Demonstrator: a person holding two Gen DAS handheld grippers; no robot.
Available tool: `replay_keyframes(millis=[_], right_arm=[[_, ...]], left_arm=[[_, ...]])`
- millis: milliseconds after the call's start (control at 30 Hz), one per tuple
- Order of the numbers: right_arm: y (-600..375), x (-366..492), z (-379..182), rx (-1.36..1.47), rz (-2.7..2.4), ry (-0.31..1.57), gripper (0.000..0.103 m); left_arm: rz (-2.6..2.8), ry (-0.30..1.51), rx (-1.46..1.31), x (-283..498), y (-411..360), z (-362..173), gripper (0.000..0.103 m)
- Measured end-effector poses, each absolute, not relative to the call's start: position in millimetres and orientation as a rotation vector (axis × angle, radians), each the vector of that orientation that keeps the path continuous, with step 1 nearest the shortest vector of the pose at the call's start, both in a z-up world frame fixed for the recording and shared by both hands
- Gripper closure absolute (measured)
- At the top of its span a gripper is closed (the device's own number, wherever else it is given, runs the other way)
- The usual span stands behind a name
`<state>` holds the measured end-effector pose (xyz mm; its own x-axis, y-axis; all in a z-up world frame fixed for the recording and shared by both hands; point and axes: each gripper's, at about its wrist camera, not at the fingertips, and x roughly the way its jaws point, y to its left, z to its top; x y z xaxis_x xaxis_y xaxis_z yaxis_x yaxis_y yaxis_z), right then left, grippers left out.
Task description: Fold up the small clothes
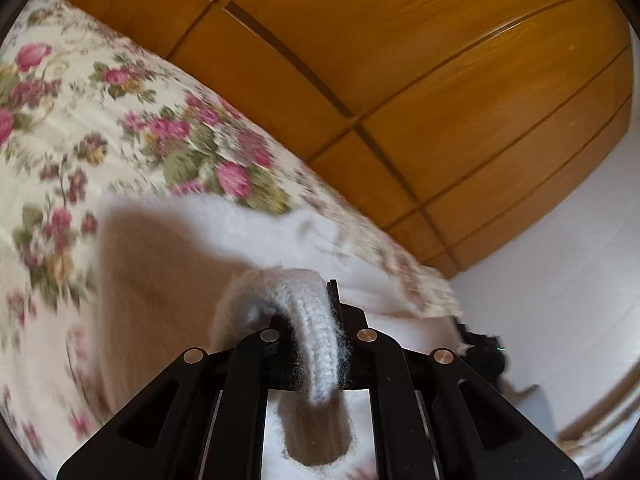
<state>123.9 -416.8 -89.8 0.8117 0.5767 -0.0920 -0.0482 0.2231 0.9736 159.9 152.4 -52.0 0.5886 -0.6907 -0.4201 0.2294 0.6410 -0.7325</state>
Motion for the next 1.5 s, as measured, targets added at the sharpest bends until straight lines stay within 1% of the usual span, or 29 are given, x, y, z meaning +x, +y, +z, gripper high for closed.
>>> replay_keyframes(millis=[133,167,200,267,300,367,533,567,600,667,700,733,767,800,833,867,900,933,1000,1067,1133,1200,1233,1300,1333,1433,1500], right_arm=[[-418.0,149.5,-114.1,1.271,0.339,0.547,0.094],[-418.8,153.1,-121.9,1.287,0.322,0.555,0.095],[-419.9,156.5,-131.0,1.299,0.31,0.554,0.096],[-420.3,158.4,-135.2,1.269,0.319,0.53,0.096],[-418.3,158.4,-133.0,1.22,0.326,0.517,0.096],[-412.9,155.5,-129.5,1.132,0.341,0.489,0.094],[-407.3,144.4,-127.7,1.101,0.393,0.416,0.081],[-405.7,143.7,-126.6,1.084,0.391,0.414,0.08],[-403.5,141.7,-124.4,1.064,0.381,0.419,0.077],[-396.2,139.3,-115.0,1.017,0.362,0.442,0.062],[-390.8,141.0,-109.2,0.993,0.369,0.449,0.043],[-383.2,138.5,-99.8,0.953,0.393,0.459,0.031],[-375.5,136.9,-91.1,0.919,0.42,0.472,0.028],[-372.8,134.5,-85.4,0.903,0.439,0.481,0.024],[-368.6,133.0,-78.7,0.894,0.472,0.496,0.022],[-366.6,133.7,-75.1,0.899,0.494,0.507,0.021],[-365.3,136.2,-72.8,0.912,0.515,0.524,0.016],[-364.4,140.2,-71.6,0.927,0.535,0.544,0.014],[-362.1,155.2,-70.6,0.957,0.572,0.603,0.013],[-365.4,168.4,-69.2,0.973,0.57,0.621,0.013],[-369.6,178.2,-67.4,0.996,0.553,0.598,0.013],[-377.5,183.2,-72.6,1.028,0.508,0.569,0.013],[-381.1,184.5,-76.3,1.039,0.48,0.565,0.013],[-387.0,189.9,-87.8,1.048,0.403,0.576,0.016],[-387.4,190.8,-91.3,1.042,0.389,0.577,0.019],[-384.4,180.4,-94.3,0.951,0.366,0.541,0.022],[-370.2,173.5,-90.5,0.804,0.334,0.536,0.023]], left_arm=[[-0.509,0.795,-0.626,185.1,141.2,-73.9,0.096],[-0.498,0.808,-0.625,189.0,139.7,-81.2,0.096],[-0.483,0.83,-0.636,193.1,139.5,-91.5,0.092],[-0.479,0.839,-0.676,196.8,142.4,-105.9,0.091],[-0.494,0.814,-0.702,195.8,146.0,-112.2,0.091],[-0.523,0.767,-0.707,190.9,149.6,-115.6,0.091],[-0.541,0.731,-0.717,183.6,154.3,-115.9,0.091],[-0.539,0.725,-0.714,182.2,154.5,-115.3,0.09],[-0.544,0.717,-0.711,179.3,156.0,-114.4,0.085],[-0.558,0.69,-0.7,174.1,154.9,-109.2,0.069],[-0.561,0.676,-0.693,171.6,152.7,-105.5,0.051],[-0.563,0.66,-0.678,166.5,151.6,-99.7,0.037],[-0.558,0.664,-0.662,163.2,148.7,-93.9,0.033],[-0.559,0.669,-0.65,162.7,144.2,-89.0,0.025],[-0.57,0.674,-0.642,161.8,140.1,-82.0,0.021],[-0.584,0.678,-0.65,162.7,137.4,-78.4,0.021],[-0.599,0.687,-0.666,164.3,134.8,-75.9,0.02],[-0.601,0.71,-0.684,168.4,131.7,-73.5,0.017],[-0.597,0.751,-0.719,178.5,129.3,-71.7,0.016],[-0.596,0.751,-0.757,187.1,129.1,-69.8,0.016],[-0.569,0.732,-0.798,197.4,134.0,-68.3,0.015],[-0.503,0.707,-0.836,203.6,142.2,-70.7,0.01],[-0.437,0.706,-0.838,207.8,146.4,-74.0,0.01],[-0.381,0.729,-0.823,214.1,151.5,-82.8,0.01],[-0.379,0.734,-0.815,214.0,151.2,-85.6,0.01],[-0.386,0.7,-0.72,201.9,143.3,-84.2,0.01],[-0.373,0.692,-0.623,193.4,131.8,-82.6,0.01]])
